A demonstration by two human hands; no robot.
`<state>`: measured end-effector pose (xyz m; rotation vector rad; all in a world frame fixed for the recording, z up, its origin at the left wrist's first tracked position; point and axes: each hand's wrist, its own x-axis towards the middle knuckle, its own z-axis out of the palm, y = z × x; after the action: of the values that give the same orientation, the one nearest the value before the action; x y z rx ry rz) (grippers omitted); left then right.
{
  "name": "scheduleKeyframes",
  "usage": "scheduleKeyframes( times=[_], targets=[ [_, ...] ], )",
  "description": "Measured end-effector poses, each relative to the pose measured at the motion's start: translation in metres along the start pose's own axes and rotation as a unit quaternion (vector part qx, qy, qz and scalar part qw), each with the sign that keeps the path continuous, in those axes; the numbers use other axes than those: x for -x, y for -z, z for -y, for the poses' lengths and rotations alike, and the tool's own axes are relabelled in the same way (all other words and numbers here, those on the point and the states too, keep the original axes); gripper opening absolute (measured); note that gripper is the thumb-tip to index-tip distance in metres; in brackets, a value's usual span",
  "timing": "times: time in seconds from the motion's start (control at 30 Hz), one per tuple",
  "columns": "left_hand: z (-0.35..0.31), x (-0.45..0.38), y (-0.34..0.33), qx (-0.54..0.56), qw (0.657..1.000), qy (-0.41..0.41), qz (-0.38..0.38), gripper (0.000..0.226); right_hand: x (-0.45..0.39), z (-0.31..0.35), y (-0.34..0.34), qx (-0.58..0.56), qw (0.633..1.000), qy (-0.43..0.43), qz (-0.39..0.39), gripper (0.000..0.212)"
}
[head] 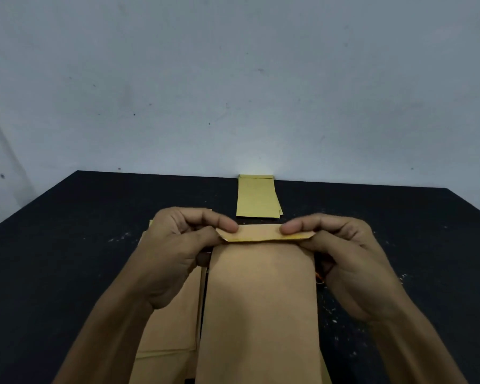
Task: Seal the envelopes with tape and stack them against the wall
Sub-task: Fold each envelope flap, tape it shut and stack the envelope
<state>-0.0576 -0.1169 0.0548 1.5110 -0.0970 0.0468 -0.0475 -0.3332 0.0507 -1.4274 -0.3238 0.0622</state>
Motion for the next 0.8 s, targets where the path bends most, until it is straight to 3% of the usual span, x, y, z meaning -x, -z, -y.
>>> scheduleKeyframes(
  times=[0.13, 0.23, 0.3, 0.47, 0.6, 0.8],
  targets=[
    [0.009, -0.001, 0.002, 0.007, 0.997, 0.072, -0.005, 0.048, 0.002, -0.006, 0.007, -0.018, 0.998, -0.043, 0.046, 0.029],
    [0.018, 0.001, 0.003, 0.009, 0.986, 0.165, 0.025, 0.039, 0.003, -0.015, 0.01, 0.037, 0.993, -0.103, 0.049, 0.008],
    [0.028, 0.004, 0.004, -0.046, 0.977, 0.202, 0.054, 0.025, 0.004, -0.026, 0.011, 0.098, 0.982, -0.155, 0.046, 0.004],
    [0.052, 0.004, 0.008, -0.157, 0.962, 0.201, 0.094, 0.005, 0.007, -0.052, 0.013, 0.181, 0.954, -0.229, 0.073, 0.006],
    [0.061, -0.004, 0.004, -0.191, 0.965, 0.17, 0.065, 0.005, 0.001, -0.061, 0.017, 0.236, 0.953, -0.191, 0.004, 0.012],
    [0.061, -0.018, -0.003, -0.17, 0.98, 0.103, -0.016, 0.013, -0.01, -0.061, 0.016, 0.16, 0.97, -0.157, -0.089, 0.013]
  ],
)
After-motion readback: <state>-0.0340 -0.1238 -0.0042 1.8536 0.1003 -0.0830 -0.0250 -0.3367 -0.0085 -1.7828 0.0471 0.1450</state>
